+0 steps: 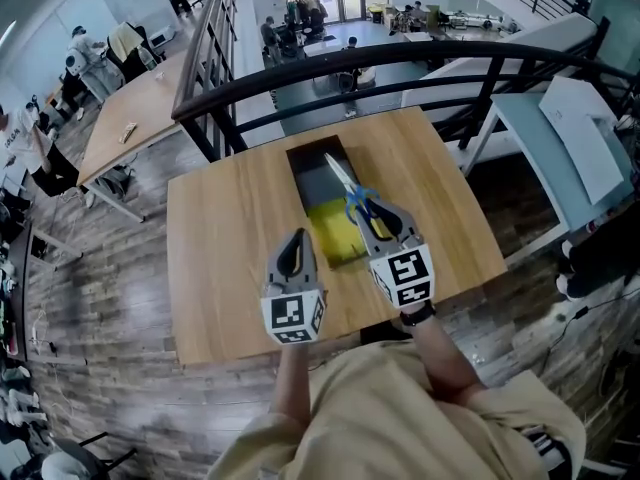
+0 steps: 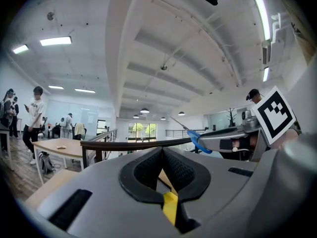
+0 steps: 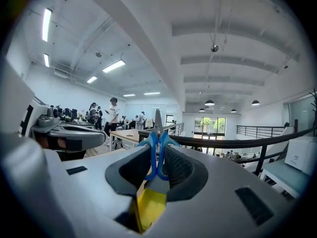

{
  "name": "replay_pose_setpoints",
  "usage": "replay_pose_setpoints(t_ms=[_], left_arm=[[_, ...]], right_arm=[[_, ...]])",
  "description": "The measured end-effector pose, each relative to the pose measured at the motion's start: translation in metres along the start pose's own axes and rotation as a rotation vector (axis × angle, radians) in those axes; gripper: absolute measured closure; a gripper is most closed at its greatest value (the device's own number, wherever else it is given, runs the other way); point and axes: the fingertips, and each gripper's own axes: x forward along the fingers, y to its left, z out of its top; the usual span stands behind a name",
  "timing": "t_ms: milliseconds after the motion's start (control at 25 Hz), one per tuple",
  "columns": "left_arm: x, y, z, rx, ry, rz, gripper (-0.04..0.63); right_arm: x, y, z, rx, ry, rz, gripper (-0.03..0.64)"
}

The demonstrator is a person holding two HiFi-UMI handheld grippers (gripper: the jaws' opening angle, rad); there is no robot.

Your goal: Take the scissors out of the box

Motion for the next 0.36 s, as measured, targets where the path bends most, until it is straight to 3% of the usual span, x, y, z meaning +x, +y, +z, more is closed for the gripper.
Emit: replay_pose_setpoints(t_ms=[360], left_arm=[[0.011,0.018,-0.005,-0.001,0.025,0.007,0.583]], right_arm=[[0.019,0.003,-0.011,0.002,0.043,0.021,0.532]])
